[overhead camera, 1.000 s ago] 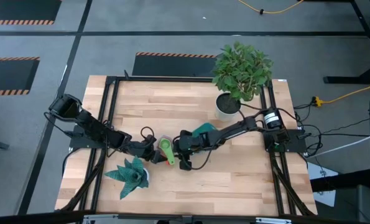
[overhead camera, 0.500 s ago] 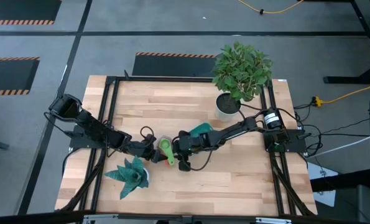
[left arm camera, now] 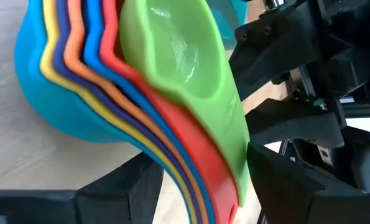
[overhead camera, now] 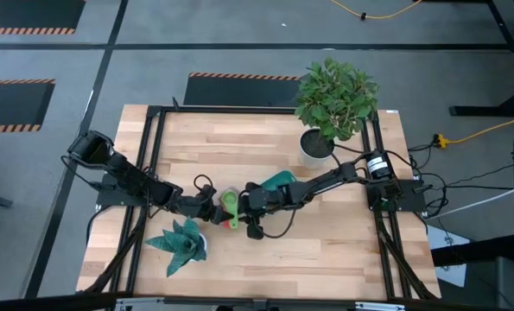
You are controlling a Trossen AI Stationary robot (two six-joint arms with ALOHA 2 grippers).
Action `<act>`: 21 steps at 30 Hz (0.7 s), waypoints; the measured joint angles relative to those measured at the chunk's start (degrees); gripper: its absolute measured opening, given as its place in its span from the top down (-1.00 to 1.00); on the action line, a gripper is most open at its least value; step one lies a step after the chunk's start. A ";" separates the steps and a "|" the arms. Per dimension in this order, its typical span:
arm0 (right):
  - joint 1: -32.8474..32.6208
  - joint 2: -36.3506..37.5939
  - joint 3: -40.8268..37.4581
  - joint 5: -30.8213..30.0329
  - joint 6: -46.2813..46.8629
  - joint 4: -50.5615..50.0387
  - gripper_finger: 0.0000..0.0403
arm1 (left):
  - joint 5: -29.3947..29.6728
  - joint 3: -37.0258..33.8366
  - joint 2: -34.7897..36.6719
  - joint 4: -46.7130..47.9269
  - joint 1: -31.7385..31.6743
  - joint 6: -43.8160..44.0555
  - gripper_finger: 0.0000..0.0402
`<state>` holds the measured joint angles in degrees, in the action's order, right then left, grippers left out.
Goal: Nest measuring cups in basket
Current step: Put the stacked measuring cups into the green bin
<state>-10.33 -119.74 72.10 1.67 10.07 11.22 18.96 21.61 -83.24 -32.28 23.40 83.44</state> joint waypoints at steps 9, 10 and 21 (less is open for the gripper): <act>0.00 0.03 0.00 -0.02 0.14 -1.40 0.46 | -0.91 0.00 0.00 0.45 -0.02 -0.01 -0.10; 0.00 0.04 0.00 -0.02 0.14 -1.82 0.46 | -1.29 0.00 0.00 0.72 -0.02 -0.01 -0.10; 0.00 0.04 0.00 -0.02 0.17 -3.70 0.46 | -5.16 -0.03 0.00 4.84 0.00 -1.44 -0.10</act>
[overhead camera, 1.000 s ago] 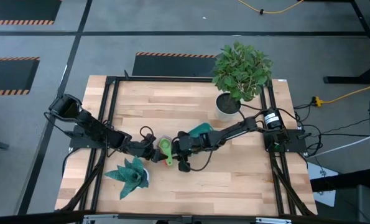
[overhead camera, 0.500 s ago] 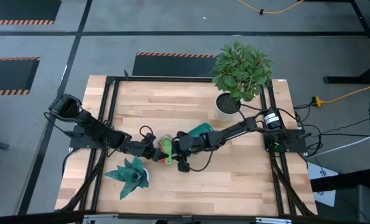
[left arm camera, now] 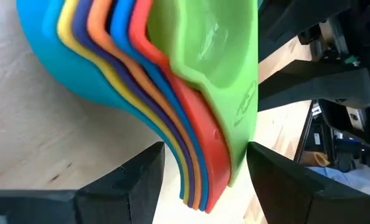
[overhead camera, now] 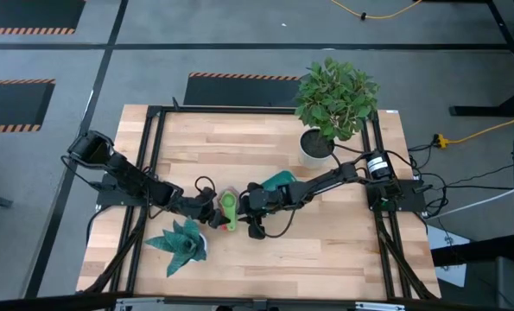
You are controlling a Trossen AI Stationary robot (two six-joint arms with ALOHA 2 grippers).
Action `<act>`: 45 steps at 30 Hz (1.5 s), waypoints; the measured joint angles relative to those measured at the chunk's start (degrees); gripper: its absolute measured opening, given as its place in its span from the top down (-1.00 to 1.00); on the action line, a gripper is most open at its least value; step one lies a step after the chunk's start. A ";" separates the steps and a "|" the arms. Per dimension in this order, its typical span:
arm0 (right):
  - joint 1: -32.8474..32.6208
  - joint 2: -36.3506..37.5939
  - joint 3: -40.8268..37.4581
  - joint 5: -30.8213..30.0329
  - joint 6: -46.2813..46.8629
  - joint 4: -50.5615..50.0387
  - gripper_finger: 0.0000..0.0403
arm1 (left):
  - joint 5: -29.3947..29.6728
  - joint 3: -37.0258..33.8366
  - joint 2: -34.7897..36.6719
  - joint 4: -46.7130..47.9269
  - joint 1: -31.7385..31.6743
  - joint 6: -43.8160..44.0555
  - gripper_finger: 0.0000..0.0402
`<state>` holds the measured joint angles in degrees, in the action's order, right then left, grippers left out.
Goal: Nest measuring cups in basket
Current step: Put the stacked measuring cups into the green bin
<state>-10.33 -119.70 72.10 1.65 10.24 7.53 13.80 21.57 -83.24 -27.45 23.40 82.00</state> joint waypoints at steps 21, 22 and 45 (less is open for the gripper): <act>0.02 0.02 0.00 -1.08 1.51 2.63 0.46 | -3.61 -3.36 0.00 -3.25 0.00 -4.59 -0.10; 0.02 0.02 0.00 -2.13 1.49 2.59 0.46 | -3.24 -3.36 0.00 -3.25 -0.01 -4.59 -0.10; 1.65 0.24 0.00 -3.72 1.53 -0.37 0.46 | -0.82 -3.36 0.00 -5.28 -0.02 -4.55 -0.10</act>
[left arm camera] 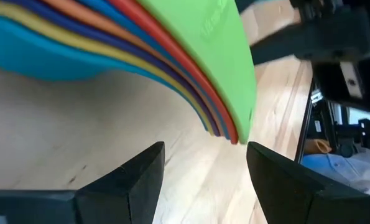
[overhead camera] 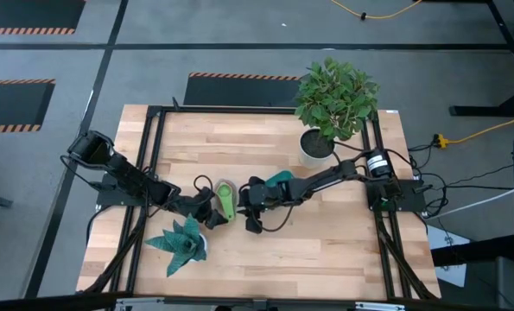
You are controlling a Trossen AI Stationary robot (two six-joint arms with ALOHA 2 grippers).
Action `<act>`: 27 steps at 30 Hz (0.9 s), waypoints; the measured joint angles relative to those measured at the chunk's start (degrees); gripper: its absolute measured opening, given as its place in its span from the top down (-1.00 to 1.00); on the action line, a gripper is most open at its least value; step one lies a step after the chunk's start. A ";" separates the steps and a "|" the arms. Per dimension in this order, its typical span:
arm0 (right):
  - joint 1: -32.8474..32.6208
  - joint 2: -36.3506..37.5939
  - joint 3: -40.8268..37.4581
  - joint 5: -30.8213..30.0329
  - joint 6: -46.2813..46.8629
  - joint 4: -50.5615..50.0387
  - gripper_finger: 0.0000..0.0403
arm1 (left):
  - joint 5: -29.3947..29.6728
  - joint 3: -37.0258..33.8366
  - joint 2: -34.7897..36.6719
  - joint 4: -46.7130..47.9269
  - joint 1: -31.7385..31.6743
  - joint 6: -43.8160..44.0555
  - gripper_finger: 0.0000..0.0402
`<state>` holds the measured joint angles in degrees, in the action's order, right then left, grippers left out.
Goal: Nest measuring cups in basket
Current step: Put the stacked measuring cups into the green bin
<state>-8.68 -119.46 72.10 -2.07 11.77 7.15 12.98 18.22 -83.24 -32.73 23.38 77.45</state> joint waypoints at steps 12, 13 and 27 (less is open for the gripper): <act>1.19 1.97 0.09 7.54 0.23 -2.27 0.46 | -0.56 0.00 0.50 1.12 0.00 -1.72 -0.10; 1.19 1.97 0.09 7.69 0.44 -2.39 0.46 | -0.58 0.00 0.50 1.03 0.00 -2.15 -0.10; 1.39 1.97 0.07 11.32 7.67 -1.74 0.46 | -0.35 0.00 0.48 1.16 0.00 -4.55 -0.10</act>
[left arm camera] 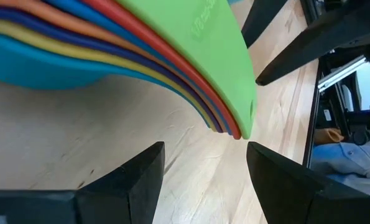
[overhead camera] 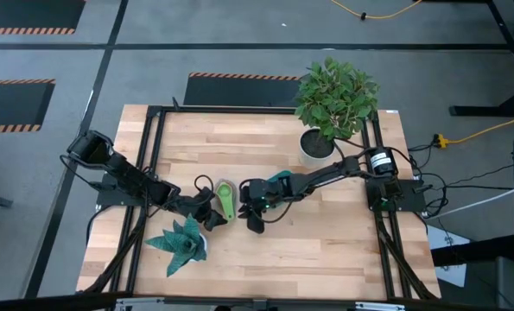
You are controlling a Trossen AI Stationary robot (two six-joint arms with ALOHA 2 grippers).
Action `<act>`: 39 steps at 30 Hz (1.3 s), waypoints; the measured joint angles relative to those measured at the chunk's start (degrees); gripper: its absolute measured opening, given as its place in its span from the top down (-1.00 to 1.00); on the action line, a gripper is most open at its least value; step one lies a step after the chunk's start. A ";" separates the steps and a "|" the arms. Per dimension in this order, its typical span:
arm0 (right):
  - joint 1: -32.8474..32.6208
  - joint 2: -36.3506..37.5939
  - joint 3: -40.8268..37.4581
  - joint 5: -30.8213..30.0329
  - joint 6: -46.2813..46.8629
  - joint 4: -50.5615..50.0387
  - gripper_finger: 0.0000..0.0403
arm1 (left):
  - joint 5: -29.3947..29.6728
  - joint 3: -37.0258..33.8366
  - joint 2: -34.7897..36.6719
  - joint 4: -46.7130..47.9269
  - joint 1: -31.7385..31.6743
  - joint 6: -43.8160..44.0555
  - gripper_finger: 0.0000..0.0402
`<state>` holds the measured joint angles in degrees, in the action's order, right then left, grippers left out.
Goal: Nest measuring cups in basket
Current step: Put the stacked measuring cups into the green bin
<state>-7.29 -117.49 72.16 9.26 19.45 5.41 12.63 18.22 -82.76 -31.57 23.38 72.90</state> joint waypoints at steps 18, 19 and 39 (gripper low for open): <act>-0.07 0.02 0.00 -0.09 -0.17 0.77 0.46 | -0.10 0.00 0.00 -0.02 0.00 -0.04 -0.10; -0.07 0.02 0.00 -0.09 -0.17 0.76 0.46 | -0.10 0.00 0.00 -0.02 0.02 -0.04 -0.10; 0.39 0.04 -0.07 3.48 2.75 2.05 -0.09 | -0.07 0.00 -0.04 -0.02 0.01 -0.04 -0.10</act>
<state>-6.90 -117.45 72.10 12.74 22.20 7.46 12.56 18.22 -82.81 -31.59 23.38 72.86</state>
